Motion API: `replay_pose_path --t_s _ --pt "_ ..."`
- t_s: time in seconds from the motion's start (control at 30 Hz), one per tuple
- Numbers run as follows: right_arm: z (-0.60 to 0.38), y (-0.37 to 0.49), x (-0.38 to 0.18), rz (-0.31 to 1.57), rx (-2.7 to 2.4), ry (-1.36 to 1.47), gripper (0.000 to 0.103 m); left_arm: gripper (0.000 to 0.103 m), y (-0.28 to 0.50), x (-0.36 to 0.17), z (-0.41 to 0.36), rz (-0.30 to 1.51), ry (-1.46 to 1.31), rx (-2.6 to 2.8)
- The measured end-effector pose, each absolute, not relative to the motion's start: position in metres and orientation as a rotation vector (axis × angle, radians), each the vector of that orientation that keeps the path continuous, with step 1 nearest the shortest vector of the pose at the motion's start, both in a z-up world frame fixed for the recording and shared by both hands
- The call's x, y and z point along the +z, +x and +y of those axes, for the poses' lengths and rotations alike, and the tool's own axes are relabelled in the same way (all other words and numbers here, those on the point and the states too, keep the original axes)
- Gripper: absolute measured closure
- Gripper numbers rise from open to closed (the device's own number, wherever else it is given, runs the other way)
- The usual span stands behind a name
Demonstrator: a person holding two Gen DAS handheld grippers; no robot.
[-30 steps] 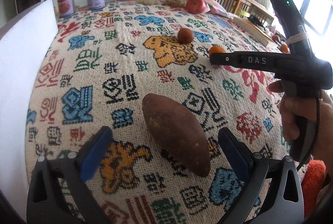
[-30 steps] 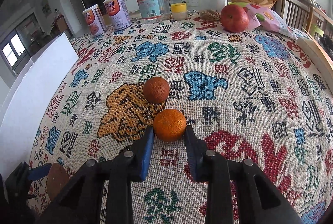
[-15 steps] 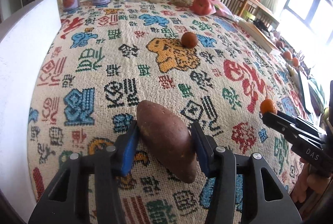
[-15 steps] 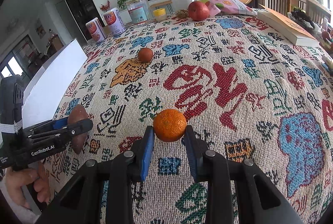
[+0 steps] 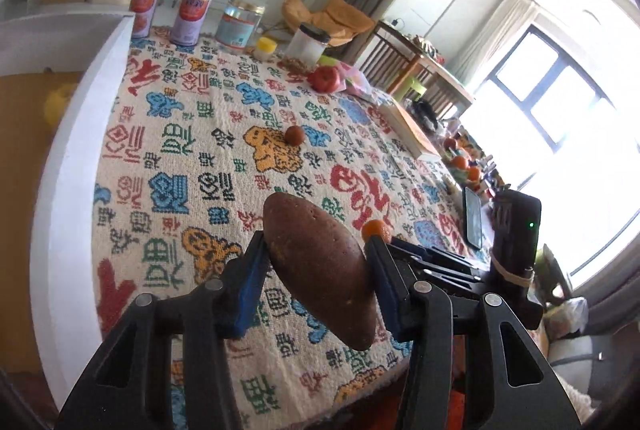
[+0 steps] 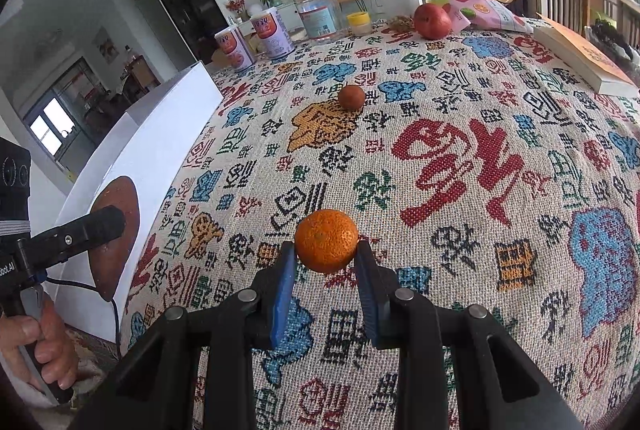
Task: Organize fruits
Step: 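Carry sweet potato and tangerine into the white box and open both tools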
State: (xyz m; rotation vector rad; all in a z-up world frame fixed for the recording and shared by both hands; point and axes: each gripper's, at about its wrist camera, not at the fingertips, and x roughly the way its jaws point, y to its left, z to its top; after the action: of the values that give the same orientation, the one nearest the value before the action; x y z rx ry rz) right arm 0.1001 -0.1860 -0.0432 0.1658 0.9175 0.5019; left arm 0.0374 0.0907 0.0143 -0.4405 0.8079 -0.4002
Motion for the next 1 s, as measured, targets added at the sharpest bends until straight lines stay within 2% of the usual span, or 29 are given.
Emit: replay_pose_path --t_s 0.13,0.27,0.43,0.6,0.67,0.73,0.77,0.8,0.87,0.9,0.93,1.0 --pt "-0.140 0.087 -0.003 0.884 0.639 0.153 0.073 0.052 0.010 0.059 0.145 0.711 -0.501 -0.344" --pt "-0.071 0.074 0.033 0.873 0.820 0.116 0.073 0.052 -0.005 0.068 0.205 0.680 -0.537 -0.213" --pt "0.024 0.053 0.048 0.906 1.028 0.034 0.073 0.052 0.002 0.024 0.272 0.756 -0.670 -0.029" --pt "0.098 0.048 0.032 0.963 1.076 -0.139 0.073 0.052 0.011 -0.025 0.305 0.834 -0.837 0.092" --pt "0.114 0.054 0.023 0.982 1.061 -0.183 0.073 0.054 0.012 -0.038 0.312 0.847 -0.900 0.130" --pt "0.124 0.060 0.015 0.996 1.039 -0.214 0.072 0.053 0.012 -0.045 0.321 0.850 -0.961 0.148" --pt "0.125 0.065 0.014 1.000 1.022 -0.214 0.072 0.046 0.013 -0.046 0.321 0.847 -0.973 0.154" --pt "0.125 0.068 0.014 0.994 1.010 -0.207 0.069 0.037 0.014 -0.044 0.321 0.839 -0.974 0.160" --pt "0.117 0.072 0.020 0.969 0.995 -0.168 0.060 0.025 0.013 -0.033 0.316 0.800 -0.964 0.169" --pt "0.110 0.074 0.025 0.947 0.989 -0.137 0.049 0.019 0.013 -0.026 0.312 0.775 -0.952 0.167" --pt "0.101 0.076 0.031 0.922 0.978 -0.107 0.038 0.018 0.013 -0.018 0.306 0.751 -0.933 0.164" --pt "0.078 0.079 0.041 0.871 0.943 -0.062 0.030 0.014 0.014 -0.002 0.291 0.711 -0.881 0.146"
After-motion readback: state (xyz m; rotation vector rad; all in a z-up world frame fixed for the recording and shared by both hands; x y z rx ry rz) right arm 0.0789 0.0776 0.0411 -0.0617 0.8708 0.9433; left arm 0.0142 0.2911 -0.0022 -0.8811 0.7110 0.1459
